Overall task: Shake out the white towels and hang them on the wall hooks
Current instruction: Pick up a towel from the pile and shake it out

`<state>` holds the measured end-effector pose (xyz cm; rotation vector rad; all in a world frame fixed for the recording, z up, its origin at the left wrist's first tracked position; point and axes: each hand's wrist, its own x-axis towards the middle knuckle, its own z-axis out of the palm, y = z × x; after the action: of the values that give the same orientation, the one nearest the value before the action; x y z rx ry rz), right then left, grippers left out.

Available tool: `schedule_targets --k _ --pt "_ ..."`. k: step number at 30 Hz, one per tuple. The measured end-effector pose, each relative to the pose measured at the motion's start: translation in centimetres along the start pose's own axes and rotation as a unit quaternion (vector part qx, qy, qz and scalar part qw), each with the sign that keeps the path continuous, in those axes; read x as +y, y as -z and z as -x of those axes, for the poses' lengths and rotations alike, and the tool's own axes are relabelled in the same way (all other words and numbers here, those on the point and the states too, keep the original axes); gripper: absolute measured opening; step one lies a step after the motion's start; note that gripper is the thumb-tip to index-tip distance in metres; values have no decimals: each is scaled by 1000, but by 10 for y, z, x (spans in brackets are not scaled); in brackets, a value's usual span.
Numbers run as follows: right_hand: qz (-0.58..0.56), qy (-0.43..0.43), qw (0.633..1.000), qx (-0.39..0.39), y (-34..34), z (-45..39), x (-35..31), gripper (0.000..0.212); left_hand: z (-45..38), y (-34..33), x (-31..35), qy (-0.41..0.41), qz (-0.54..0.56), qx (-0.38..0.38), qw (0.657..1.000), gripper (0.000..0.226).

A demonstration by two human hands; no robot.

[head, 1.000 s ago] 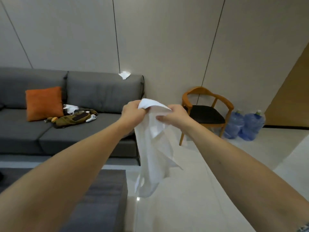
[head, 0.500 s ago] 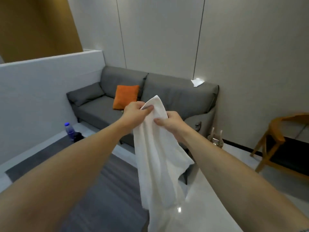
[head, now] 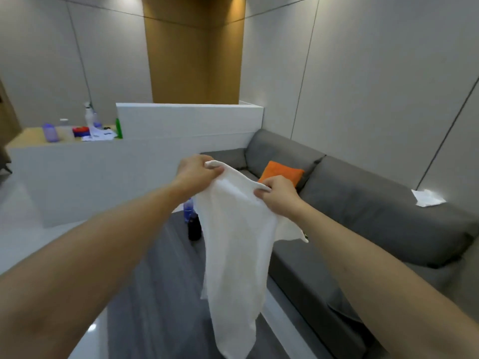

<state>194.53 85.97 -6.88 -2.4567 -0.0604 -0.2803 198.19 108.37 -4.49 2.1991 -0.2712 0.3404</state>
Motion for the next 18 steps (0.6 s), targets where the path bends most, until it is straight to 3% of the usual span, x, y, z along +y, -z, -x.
schedule_targets --k 5,11,14,18 --pt "82 0 997 2 -34 -65 -6 21 -29 45 -57 50 -57 75 994 25" --pt "133 28 990 -20 -68 -115 -18 23 -37 94 -123 127 -119 151 973 26" --pt "135 35 990 -14 -79 -146 -22 30 -43 114 -144 165 -129 176 962 25" --pt "106 60 992 -14 -89 -194 -36 17 -61 130 -156 194 -134 211 949 25"
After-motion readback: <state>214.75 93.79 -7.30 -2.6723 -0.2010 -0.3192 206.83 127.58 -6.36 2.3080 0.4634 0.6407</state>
